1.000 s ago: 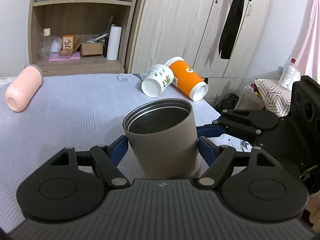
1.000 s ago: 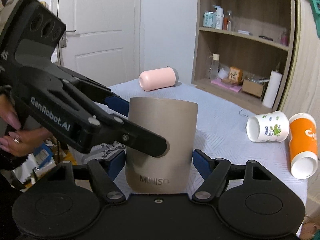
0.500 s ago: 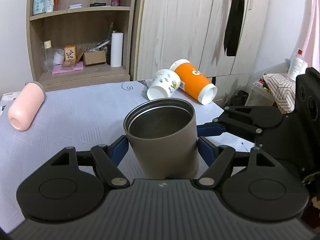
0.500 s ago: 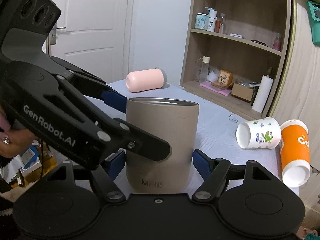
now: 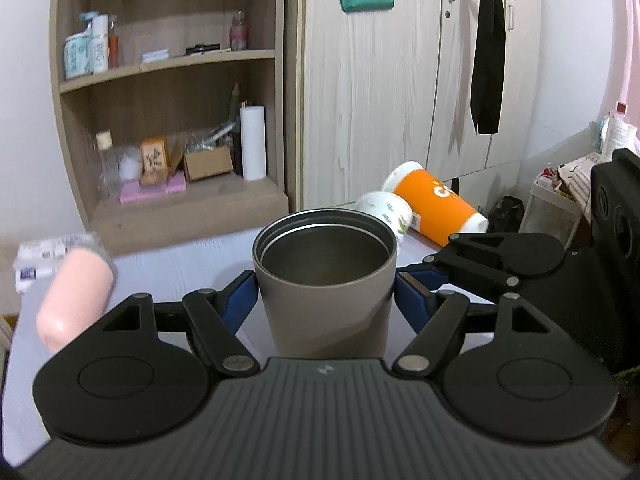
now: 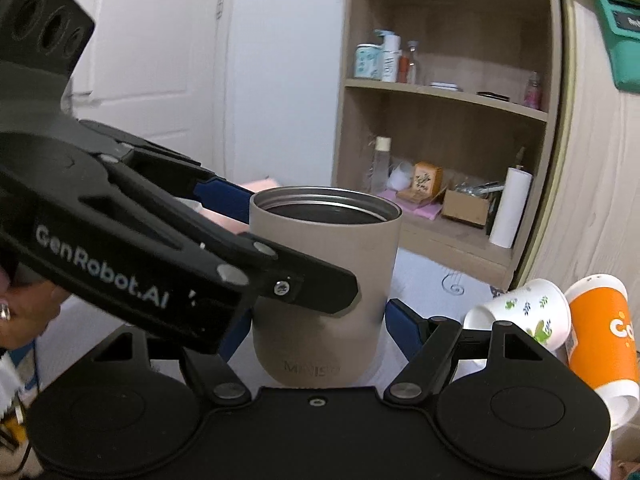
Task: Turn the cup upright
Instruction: 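Rotate the right gripper to stand the beige tumbler upright, opening up, then set the upright tumbler on the cloth and open the right gripper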
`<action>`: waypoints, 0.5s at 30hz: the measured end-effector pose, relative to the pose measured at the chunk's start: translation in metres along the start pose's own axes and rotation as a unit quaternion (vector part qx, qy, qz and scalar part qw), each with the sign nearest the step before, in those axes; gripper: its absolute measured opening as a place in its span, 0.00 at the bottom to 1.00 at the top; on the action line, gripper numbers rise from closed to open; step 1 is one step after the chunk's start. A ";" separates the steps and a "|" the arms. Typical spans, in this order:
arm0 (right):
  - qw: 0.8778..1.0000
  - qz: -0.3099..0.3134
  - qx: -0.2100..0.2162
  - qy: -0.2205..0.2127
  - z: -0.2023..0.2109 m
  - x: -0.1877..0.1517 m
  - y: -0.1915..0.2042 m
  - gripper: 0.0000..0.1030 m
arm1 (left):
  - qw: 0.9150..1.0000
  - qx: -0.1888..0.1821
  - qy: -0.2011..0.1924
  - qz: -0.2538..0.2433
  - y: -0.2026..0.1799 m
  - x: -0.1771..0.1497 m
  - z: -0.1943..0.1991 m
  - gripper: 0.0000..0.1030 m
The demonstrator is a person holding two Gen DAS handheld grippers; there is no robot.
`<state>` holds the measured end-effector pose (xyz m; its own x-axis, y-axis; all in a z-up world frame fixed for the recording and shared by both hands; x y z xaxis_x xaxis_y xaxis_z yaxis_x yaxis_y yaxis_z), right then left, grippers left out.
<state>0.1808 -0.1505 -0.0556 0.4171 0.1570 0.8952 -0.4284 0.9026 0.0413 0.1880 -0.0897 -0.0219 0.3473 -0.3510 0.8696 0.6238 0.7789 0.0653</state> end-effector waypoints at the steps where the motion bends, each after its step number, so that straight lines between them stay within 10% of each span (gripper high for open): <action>1: 1.000 0.001 -0.004 -0.002 -0.004 0.001 -0.001 0.76 | 1.000 0.002 0.000 -0.003 0.002 0.001 -0.003 0.71; 15: 0.999 0.001 -0.036 0.010 -0.037 -0.007 -0.011 0.76 | 1.000 0.007 0.008 -0.020 0.014 -0.003 -0.037 0.72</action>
<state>0.2123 -0.1467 -0.0784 0.4332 0.1655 0.8860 -0.3710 0.9286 0.0080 0.2212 -0.0972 -0.0420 0.3345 -0.3897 0.8581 0.6266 0.7720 0.1063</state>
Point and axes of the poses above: each gripper's, at about its wrist camera, not at the fingertips, and z roughly against the way its jaws point, y to its left, x to its top, the point moved 6 cm from there along -z, roughly the way its jaws point, and after that the axes turned 5 degrees about -z, right-handed, at the moved point
